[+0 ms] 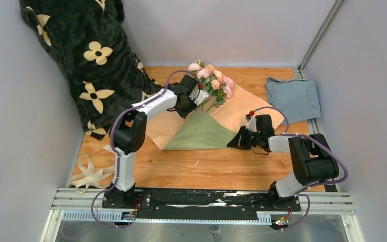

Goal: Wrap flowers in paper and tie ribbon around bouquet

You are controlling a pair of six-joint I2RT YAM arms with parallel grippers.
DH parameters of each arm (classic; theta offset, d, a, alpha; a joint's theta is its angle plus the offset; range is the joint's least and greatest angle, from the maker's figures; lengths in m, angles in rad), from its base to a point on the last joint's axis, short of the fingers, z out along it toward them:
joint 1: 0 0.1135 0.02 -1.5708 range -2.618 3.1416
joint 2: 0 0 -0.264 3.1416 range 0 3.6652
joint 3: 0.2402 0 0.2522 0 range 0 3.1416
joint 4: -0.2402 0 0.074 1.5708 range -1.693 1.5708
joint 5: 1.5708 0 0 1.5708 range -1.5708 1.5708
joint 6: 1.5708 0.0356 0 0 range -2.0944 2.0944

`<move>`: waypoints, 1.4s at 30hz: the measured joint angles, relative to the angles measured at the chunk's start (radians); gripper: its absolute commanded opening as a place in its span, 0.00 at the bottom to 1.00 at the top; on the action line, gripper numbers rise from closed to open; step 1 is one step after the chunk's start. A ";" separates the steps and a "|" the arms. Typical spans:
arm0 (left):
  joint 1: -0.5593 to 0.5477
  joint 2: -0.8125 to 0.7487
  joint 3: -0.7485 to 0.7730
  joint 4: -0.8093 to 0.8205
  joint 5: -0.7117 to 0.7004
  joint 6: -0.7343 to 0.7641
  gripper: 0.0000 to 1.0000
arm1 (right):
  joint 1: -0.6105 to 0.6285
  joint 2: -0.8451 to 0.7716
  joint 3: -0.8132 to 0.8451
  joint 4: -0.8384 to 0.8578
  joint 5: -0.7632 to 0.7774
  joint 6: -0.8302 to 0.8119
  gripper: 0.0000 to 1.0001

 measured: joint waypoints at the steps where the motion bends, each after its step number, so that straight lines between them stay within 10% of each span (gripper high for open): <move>1: 0.003 -0.031 0.000 -0.003 -0.016 -0.011 0.11 | 0.000 -0.007 -0.002 -0.003 0.008 0.000 0.00; 9: -0.084 -0.356 -0.115 0.072 -0.023 -0.066 0.13 | 0.007 -0.115 -0.021 -0.079 0.142 -0.001 0.00; 16: -0.225 -0.124 -0.168 0.090 -0.007 -0.064 0.13 | 0.013 -0.223 -0.036 -0.170 0.262 0.008 0.08; 24: -0.219 -0.072 -0.159 0.092 -0.034 -0.053 0.13 | 0.005 -0.513 -0.036 -0.398 0.494 0.043 0.40; 28: -0.219 -0.072 -0.159 0.094 -0.023 -0.053 0.13 | -0.002 -0.620 -0.038 -0.470 0.565 0.103 0.73; 42: -0.219 -0.071 -0.163 0.095 0.006 -0.050 0.14 | -0.005 -0.488 -0.130 -0.264 0.563 0.402 0.71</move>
